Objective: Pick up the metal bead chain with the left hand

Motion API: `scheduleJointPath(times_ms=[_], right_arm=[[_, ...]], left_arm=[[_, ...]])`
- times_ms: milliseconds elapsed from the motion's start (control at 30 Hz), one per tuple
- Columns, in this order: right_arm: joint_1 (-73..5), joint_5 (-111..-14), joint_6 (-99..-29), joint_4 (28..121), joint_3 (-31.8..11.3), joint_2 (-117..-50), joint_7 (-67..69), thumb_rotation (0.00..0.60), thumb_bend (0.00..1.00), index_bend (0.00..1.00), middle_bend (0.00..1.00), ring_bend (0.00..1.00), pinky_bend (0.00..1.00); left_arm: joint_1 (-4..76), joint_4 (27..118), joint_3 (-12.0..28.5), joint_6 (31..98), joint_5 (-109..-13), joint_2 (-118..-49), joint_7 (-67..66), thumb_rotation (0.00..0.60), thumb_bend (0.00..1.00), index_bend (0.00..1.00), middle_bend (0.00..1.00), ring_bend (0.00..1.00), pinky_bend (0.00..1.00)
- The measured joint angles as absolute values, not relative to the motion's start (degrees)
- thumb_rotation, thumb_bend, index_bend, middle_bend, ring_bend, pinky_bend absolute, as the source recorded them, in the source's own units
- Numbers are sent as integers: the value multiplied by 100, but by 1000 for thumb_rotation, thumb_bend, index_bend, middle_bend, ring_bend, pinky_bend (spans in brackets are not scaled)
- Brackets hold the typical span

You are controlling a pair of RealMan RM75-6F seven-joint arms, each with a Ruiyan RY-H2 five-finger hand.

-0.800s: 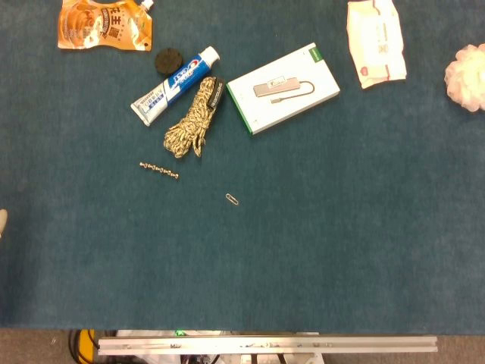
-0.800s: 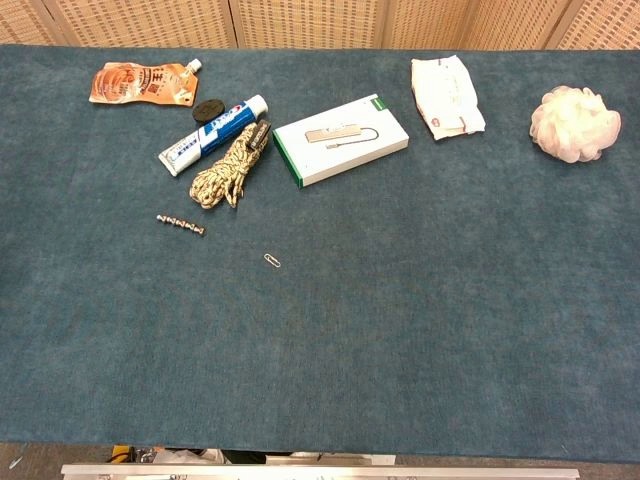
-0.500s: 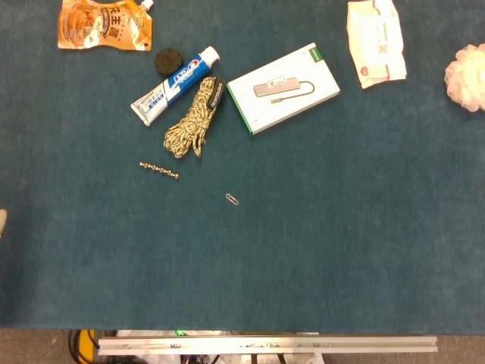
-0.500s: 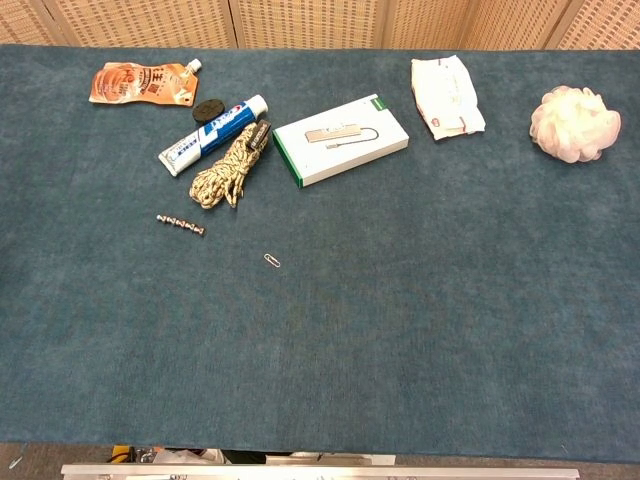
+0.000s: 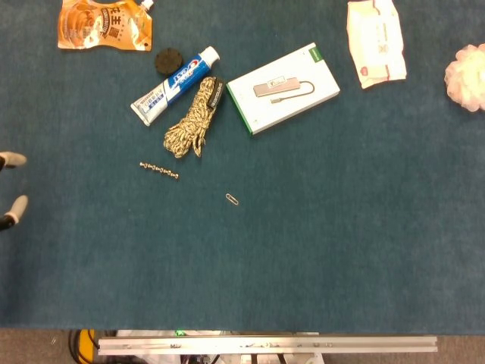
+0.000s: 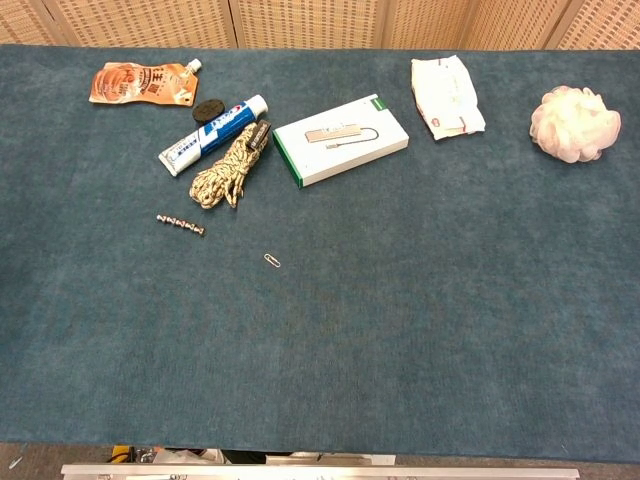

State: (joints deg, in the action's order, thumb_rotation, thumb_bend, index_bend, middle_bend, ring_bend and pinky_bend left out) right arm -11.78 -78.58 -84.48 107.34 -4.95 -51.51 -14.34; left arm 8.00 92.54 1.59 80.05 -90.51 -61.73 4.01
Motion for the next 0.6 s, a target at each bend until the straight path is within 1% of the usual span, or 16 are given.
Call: scheduleJointPath(times_ms=[133, 200, 267, 300, 400, 467, 500, 567, 600], right_arm=[[-1257, -7798, -8287, 10818, -579, -5087, -1444, 600, 110, 428, 514, 431, 464], [-1287, -7757, -8214, 10836, -610, -5056, -1448, 600, 110, 428, 514, 431, 464], [-1327, -7706, -8143, 10869, -660, -5007, -1470, 600, 111, 428, 514, 431, 464], [-1342, -7697, -8126, 10882, -682, -4992, -1478, 600, 110, 428, 514, 431, 464], [-1363, -7673, -8084, 10894, -722, -4980, -1467, 600, 110, 428, 514, 431, 464], [-1370, -7643, -8049, 10876, -736, -4984, -1456, 600, 110, 428, 514, 431, 464], [-1372, -7627, -8031, 10865, -739, -4988, -1455, 600, 111, 428, 514, 432, 464], [-1375, -7591, -7995, 10842, -746, -5000, -1459, 600, 111, 428, 514, 432, 464], [-1374, -7580, -7986, 10837, -748, -5006, -1462, 600, 111, 428, 514, 432, 464]], left_arm=[[1124, 9002, 177, 7630, -9170, -6218, 683, 600, 283, 334, 445, 431, 527], [1336, 8818, 176, 7403, -9269, -6262, 774, 600, 283, 337, 480, 497, 608], [1558, 8653, 170, 7172, -9374, -6317, 857, 600, 283, 342, 535, 592, 724], [1653, 8583, 164, 7072, -9420, -6345, 897, 600, 283, 344, 560, 626, 763], [1961, 8335, 127, 6733, -9572, -6454, 1005, 600, 283, 346, 667, 747, 883], [2167, 8177, 82, 6490, -9670, -6536, 1059, 600, 283, 348, 771, 839, 957], [2250, 8113, 61, 6387, -9705, -6576, 1080, 600, 283, 351, 812, 874, 974], [2434, 7971, 15, 6149, -9756, -6683, 1128, 600, 283, 374, 945, 977, 1000], [2507, 7908, -2, 6050, -9765, -6740, 1149, 600, 283, 381, 971, 992, 1000]])
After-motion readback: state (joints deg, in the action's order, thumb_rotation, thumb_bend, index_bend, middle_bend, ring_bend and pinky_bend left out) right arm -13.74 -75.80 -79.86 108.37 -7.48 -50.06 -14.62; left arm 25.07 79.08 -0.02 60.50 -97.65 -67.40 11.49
